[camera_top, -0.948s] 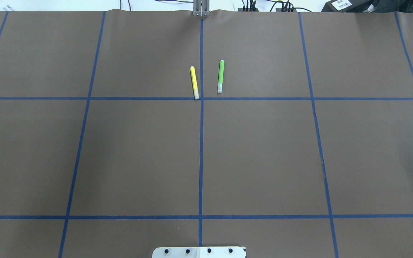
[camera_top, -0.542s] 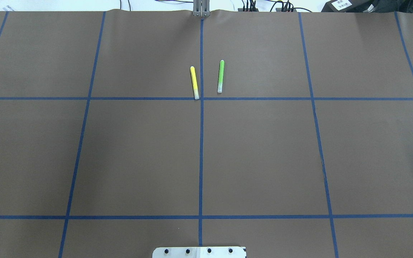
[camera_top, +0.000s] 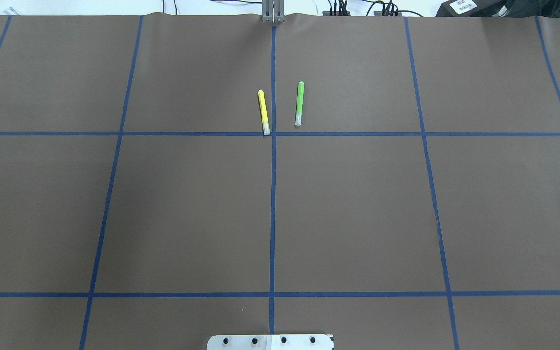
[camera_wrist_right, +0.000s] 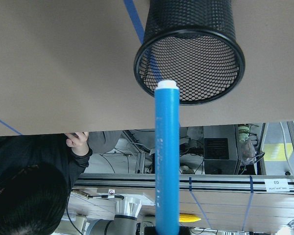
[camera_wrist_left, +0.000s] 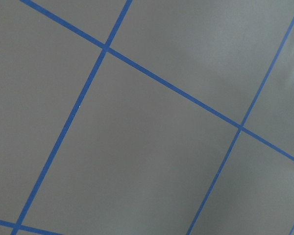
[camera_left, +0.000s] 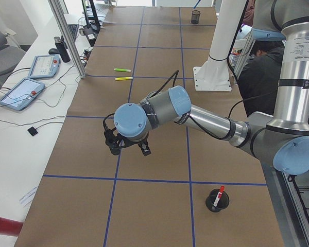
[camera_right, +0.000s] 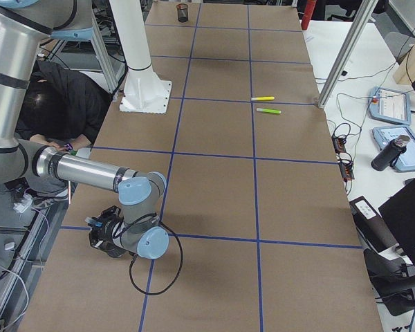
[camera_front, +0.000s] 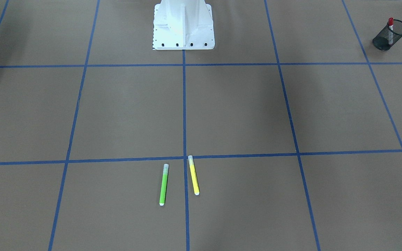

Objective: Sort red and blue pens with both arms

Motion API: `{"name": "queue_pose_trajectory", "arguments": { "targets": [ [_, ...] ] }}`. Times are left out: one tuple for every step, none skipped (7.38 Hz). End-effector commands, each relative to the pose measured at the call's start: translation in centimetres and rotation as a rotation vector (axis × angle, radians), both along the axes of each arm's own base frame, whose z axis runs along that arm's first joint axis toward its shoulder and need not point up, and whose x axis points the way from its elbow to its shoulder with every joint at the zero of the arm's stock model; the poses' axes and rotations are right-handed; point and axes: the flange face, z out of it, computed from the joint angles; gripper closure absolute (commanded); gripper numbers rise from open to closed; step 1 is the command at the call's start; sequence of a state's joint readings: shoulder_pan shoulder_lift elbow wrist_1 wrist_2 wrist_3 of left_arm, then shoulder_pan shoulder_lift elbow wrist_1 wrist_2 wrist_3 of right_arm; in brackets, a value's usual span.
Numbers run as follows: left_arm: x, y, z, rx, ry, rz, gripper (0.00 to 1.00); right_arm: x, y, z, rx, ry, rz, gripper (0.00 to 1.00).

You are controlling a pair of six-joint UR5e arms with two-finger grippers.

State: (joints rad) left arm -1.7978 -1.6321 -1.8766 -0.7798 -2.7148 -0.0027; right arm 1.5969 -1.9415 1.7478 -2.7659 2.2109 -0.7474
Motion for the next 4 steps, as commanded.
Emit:
{"name": "queue_pose_trajectory", "arguments": {
  "targets": [
    [0.0,0.0,-0.9,-0.01,-0.003,-0.012,0.0,0.0,-0.9,0.7,-0.009,-0.001,-0.002,0.01],
    [0.0,-0.1,-0.9,-0.009,-0.005,-0.012,0.0,0.1,-0.8,0.9,-0.012,-0.003,-0.006,0.01],
    [-0.1,-0.2,-1.1,-0.007,-0.005,-0.012,0.0,0.1,-0.9,1.0,-0.007,-0.001,-0.007,0.01],
    [-0.1,-0.2,-1.1,-0.02,-0.005,-0.019,0.0,0.1,-2.7,0.4,0.023,0.0,-0.008,0.01]
  ]
}}
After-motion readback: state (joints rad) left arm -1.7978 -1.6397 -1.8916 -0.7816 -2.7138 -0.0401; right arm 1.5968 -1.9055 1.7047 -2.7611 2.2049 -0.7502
